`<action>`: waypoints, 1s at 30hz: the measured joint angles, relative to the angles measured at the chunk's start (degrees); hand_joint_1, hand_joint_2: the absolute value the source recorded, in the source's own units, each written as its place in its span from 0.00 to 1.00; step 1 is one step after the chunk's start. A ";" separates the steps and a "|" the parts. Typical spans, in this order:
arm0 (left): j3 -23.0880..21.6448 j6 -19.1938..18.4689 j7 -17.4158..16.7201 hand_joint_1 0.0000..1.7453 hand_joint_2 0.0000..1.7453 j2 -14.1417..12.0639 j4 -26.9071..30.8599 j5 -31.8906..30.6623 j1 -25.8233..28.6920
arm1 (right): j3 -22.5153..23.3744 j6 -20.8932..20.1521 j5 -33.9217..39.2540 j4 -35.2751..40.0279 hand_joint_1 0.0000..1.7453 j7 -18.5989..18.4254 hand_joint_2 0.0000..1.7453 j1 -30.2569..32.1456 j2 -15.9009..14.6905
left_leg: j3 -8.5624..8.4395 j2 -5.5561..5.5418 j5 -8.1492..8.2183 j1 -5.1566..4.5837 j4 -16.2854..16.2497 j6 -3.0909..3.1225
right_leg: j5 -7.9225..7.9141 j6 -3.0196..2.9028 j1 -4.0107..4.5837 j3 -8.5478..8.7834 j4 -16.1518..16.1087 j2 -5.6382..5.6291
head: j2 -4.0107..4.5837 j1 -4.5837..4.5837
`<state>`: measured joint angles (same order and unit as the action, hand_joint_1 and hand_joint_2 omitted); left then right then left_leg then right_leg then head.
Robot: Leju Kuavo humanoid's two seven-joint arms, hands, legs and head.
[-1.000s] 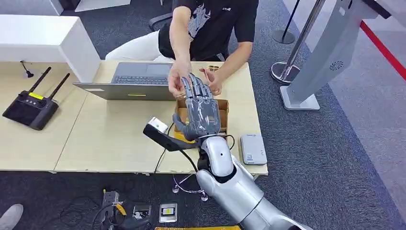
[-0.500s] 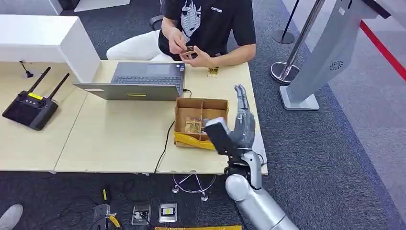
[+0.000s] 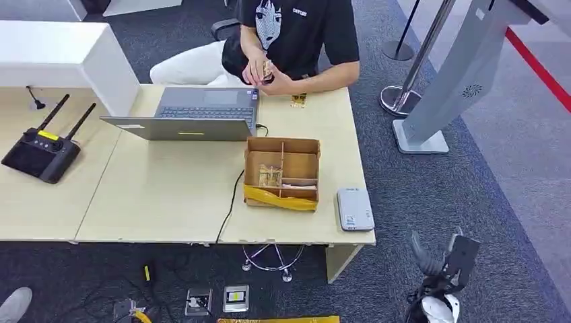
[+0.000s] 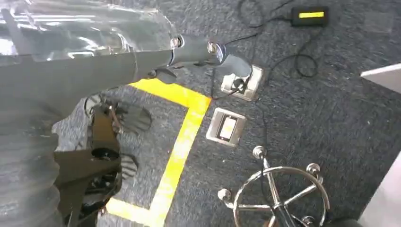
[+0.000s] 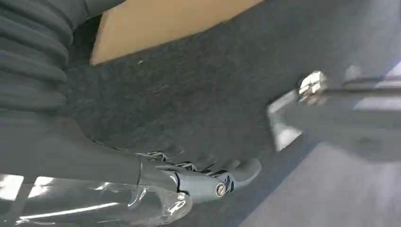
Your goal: Pass the card to the sensor for recognition and then transmit it.
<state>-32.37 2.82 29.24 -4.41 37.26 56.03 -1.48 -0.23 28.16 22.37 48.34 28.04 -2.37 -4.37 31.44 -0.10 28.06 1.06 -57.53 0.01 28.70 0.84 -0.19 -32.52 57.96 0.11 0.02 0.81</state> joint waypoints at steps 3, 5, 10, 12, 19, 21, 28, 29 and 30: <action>0.26 -0.53 2.70 1.00 1.00 -0.97 1.03 4.78 0.97 | 2.05 -2.11 0.82 -7.67 1.00 -4.53 1.00 0.27 -0.18 | 0.00 0.01 0.02 0.01 0.01 0.00 | 0.03 -0.03 0.01 0.02 0.00 0.01 | 0.00 0.04; 0.96 -0.24 3.98 1.00 1.00 -1.97 1.23 9.20 2.23 | 2.59 -3.75 0.29 -13.77 1.00 -9.50 1.00 0.52 0.21 | 0.01 0.01 0.06 0.05 0.02 -0.05 | 0.06 -0.07 0.04 0.01 0.01 -0.01 | 0.00 0.02; 2.84 -0.14 -4.94 1.00 1.00 -3.50 -3.44 21.42 2.36 | 2.62 -15.72 -4.01 -23.33 1.00 -32.80 1.00 0.68 2.79 | 0.06 -0.04 0.10 0.14 0.03 -0.11 | 0.17 -0.20 0.13 -0.02 0.03 0.03 | 0.00 0.00; 3.34 3.66 -11.89 1.00 1.00 -3.44 -7.66 22.83 1.16 | 1.94 -19.87 -6.23 -25.59 1.00 -37.09 1.00 0.66 4.29 | 0.03 -0.04 0.10 0.16 0.03 -0.12 | 0.17 -0.21 0.16 0.01 0.06 0.04 | 0.00 0.00; 3.34 17.94 -31.32 1.00 1.00 -0.26 -15.65 19.81 -0.67 | -2.26 -25.37 -12.63 -30.31 1.00 -38.21 1.00 0.57 6.53 | 0.02 -0.07 0.08 0.08 0.02 -0.09 | 0.17 -0.20 0.08 0.05 0.06 0.08 | 0.00 0.02; 3.32 18.25 -31.80 1.00 1.00 0.68 -17.09 19.77 -1.15 | -3.27 -25.76 -13.33 -31.14 1.00 -37.92 1.00 0.44 6.82 | 0.01 -0.06 0.08 0.04 0.02 -0.09 | 0.16 -0.19 0.04 0.07 0.06 0.07 | 0.00 0.02; 3.30 13.44 -28.95 0.00 1.00 3.17 -19.93 17.55 -1.58 | -7.40 -24.99 -17.11 -32.82 0.00 -35.19 1.00 0.42 6.86 | -0.03 -0.05 0.08 0.04 0.01 -0.08 | 0.16 -0.18 0.03 0.08 0.05 0.06 | 0.00 0.00; 3.30 12.50 -28.61 0.00 1.00 3.38 -20.00 16.01 -1.40 | -7.77 -24.73 -17.41 -32.93 0.00 -35.04 1.00 0.51 6.86 | -0.04 -0.05 0.08 0.04 0.01 -0.08 | 0.16 -0.18 0.03 0.08 0.05 0.06 | 0.00 0.00; 3.34 11.92 -28.50 0.00 1.00 3.51 -20.02 14.05 -1.23 | -8.07 -24.64 -17.65 -32.95 0.00 -34.86 1.00 0.68 6.82 | -0.03 -0.05 0.08 0.05 0.01 -0.08 | 0.16 -0.18 0.04 0.09 0.05 0.05 | 0.00 0.02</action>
<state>-29.03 14.74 0.74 -0.90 17.25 70.08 -2.71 -8.30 3.52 4.72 15.39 -6.82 -1.70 2.45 31.41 -0.15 28.15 1.11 -57.51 -0.07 28.86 0.66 -0.15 -32.43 58.01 0.16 0.02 0.83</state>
